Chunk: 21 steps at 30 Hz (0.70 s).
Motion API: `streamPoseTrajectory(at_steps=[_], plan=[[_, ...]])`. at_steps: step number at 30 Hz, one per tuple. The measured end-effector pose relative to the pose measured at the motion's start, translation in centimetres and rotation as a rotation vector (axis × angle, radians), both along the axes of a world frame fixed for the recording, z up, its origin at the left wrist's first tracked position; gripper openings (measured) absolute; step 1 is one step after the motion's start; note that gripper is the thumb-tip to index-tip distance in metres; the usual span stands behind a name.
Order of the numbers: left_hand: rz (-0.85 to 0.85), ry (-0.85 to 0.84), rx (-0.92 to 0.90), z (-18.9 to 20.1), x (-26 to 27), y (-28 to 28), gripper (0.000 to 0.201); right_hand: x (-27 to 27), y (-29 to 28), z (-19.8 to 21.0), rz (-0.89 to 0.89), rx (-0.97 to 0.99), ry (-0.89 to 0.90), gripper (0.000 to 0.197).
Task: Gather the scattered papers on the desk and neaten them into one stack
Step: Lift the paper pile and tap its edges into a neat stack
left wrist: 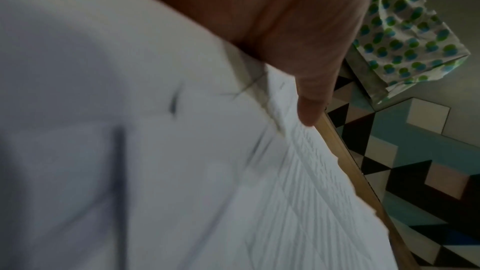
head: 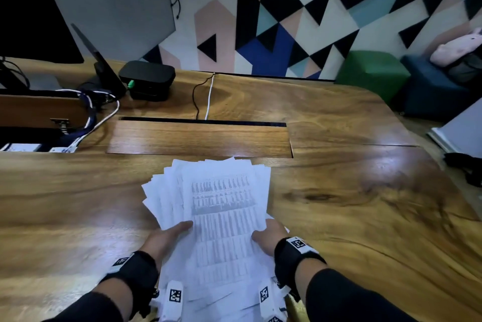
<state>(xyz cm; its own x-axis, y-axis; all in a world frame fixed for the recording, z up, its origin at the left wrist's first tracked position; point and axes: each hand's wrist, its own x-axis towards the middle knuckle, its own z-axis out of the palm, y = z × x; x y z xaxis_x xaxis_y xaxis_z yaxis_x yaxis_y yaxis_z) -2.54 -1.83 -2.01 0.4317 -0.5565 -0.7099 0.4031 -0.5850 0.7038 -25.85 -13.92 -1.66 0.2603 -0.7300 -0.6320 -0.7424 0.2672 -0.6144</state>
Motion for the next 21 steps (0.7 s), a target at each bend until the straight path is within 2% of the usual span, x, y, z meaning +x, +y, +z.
streamPoseTrajectory(at_steps=[1,3,5,8,9,11,14,18,19,21], plan=[[-0.038,-0.001,0.002,0.1,-0.1,-0.1,0.037,0.2,0.1,0.0,0.108,0.001,0.047,0.017],[-0.091,0.015,0.017,0.4,-0.2,-0.3,0.036,0.3,0.1,0.0,0.177,-0.009,0.083,0.024],[-0.104,0.027,0.006,0.9,0.0,-0.2,0.029,-0.1,-0.2,-0.3,0.06,-0.06,0.036,0.037],[-0.127,0.051,-0.079,2.2,0.2,0.0,0.028,-1.7,-1.7,-0.3,-0.196,-0.124,-0.11,0.085],[-0.148,0.071,-0.111,2.8,0.2,0.1,0.027,-2.2,-2.2,-0.1,-0.226,-0.099,-0.185,0.101],[-0.182,0.133,-0.162,3.7,0.4,0.4,0.027,-3.2,-3.1,0.2,-0.209,-0.006,-0.375,0.11],[-0.234,0.121,-0.177,4.2,0.5,0.5,0.027,-3.5,-3.4,0.9,-0.104,0.091,-0.504,0.079],[-0.234,0.023,-0.149,3.3,-0.6,-0.4,0.024,-3.1,-2.7,0.9,-0.052,0.073,-0.458,0.032],[-0.217,0.013,-0.151,2.9,-1.0,-0.5,0.023,-3.1,-2.3,0.7,-0.072,0.107,-0.469,0.03],[-0.193,0.022,-0.17,2.6,-1.8,-0.7,0.025,-3.3,-1.7,0.2,-0.187,0.16,-0.518,0.038]])
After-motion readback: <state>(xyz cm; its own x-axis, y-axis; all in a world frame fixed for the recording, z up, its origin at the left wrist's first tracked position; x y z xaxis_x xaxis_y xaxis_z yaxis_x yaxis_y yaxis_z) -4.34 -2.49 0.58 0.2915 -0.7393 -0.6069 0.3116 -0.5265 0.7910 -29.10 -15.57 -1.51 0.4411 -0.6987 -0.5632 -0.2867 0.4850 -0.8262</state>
